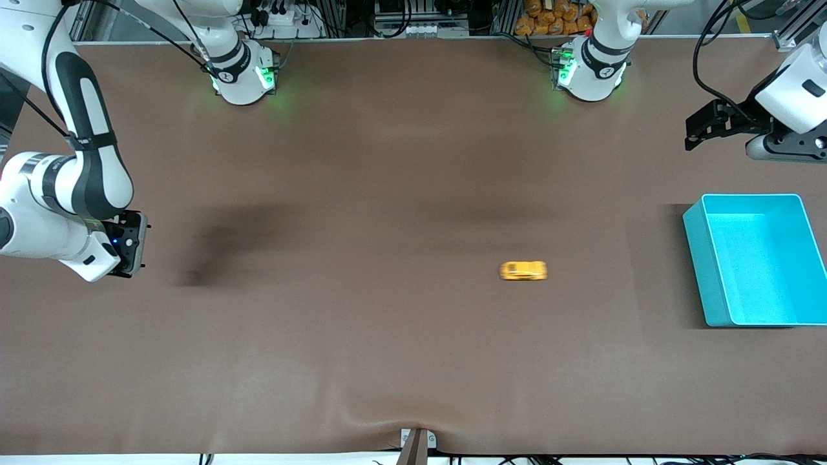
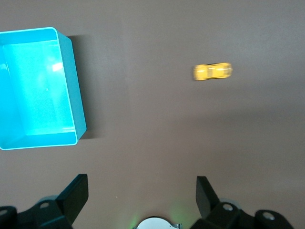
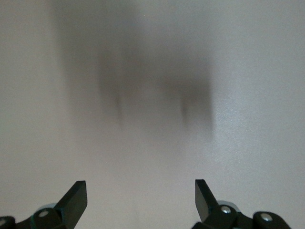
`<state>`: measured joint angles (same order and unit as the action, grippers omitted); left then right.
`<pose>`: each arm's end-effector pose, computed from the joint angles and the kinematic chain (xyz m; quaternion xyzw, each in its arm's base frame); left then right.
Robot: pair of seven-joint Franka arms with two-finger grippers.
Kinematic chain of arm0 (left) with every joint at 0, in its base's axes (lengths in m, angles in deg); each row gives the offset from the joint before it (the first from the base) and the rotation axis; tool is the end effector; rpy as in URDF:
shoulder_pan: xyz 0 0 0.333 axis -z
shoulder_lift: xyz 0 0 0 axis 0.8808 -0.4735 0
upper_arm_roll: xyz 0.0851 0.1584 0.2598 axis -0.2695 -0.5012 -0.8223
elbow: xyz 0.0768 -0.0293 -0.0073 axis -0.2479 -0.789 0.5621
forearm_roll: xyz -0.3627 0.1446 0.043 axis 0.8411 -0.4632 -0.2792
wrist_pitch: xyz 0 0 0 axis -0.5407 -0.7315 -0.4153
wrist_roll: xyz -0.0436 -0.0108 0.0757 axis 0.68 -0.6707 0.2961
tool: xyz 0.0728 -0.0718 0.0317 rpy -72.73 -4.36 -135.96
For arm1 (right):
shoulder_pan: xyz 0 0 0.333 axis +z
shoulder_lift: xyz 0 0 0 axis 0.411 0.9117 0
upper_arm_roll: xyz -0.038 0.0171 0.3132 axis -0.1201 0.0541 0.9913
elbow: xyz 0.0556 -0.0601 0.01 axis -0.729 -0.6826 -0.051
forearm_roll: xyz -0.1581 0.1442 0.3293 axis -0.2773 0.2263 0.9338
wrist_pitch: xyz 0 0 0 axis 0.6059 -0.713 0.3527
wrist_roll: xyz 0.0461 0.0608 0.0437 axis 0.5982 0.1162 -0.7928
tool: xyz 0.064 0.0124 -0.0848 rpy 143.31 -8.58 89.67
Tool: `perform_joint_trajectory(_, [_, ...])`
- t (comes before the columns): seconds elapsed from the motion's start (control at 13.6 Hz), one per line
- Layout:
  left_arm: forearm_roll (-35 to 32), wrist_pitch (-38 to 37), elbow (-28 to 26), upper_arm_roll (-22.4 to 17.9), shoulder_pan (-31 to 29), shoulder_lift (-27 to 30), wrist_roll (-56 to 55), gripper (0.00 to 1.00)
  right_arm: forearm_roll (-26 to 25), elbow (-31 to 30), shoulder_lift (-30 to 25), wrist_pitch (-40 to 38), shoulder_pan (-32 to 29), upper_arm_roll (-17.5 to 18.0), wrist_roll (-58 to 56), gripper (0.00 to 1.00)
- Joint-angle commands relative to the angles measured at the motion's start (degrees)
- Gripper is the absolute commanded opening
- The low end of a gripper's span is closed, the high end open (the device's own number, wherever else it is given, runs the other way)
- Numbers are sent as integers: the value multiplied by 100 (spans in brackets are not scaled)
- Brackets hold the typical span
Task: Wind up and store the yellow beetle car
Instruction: 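Release the car to roll while the left gripper moves toward the bin, then lower the left gripper onto the stopped car and grasp it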
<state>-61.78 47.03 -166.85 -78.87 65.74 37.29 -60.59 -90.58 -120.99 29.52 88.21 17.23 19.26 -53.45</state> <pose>0.5262 -0.0570 0.6364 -0.9984 0.0457 0.0341 0.0058 0.5967 -0.1117 0.2937 -0.7349 -0.6688 0.0885 0.0696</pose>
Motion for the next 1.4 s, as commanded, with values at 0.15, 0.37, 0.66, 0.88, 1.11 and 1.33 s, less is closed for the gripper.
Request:
perform_joint_trajectory(0.15, [-100,188,-130,44,-31,-198,-1231,100,90,59,-365,-170,-105,72,108,100])
perform_joint_trajectory(0.37, [-56,696,-709,44,-119,-120,-2056,100,379,1022,-419,-1335,-35,81,679,100])
perform_joint_trajectory(0.66, [-30,1610,-1508,44,-224,-146,-3568,100,415,2412,-515,-2848,307,107,2381,100])
perform_joint_trajectory(0.88, [-4,2226,-1862,44,-417,-277,-4701,100,415,2678,-875,-3324,518,116,3499,100])
perform_joint_trajectory(1.11, [189,2455,-1862,44,-699,-628,-5756,100,415,2678,-1323,-3755,624,107,4168,100])
perform_joint_trajectory(1.33, [199,2947,-1844,35,-830,-1050,-7110,100,415,2661,-1596,-4142,624,107,4748,100])
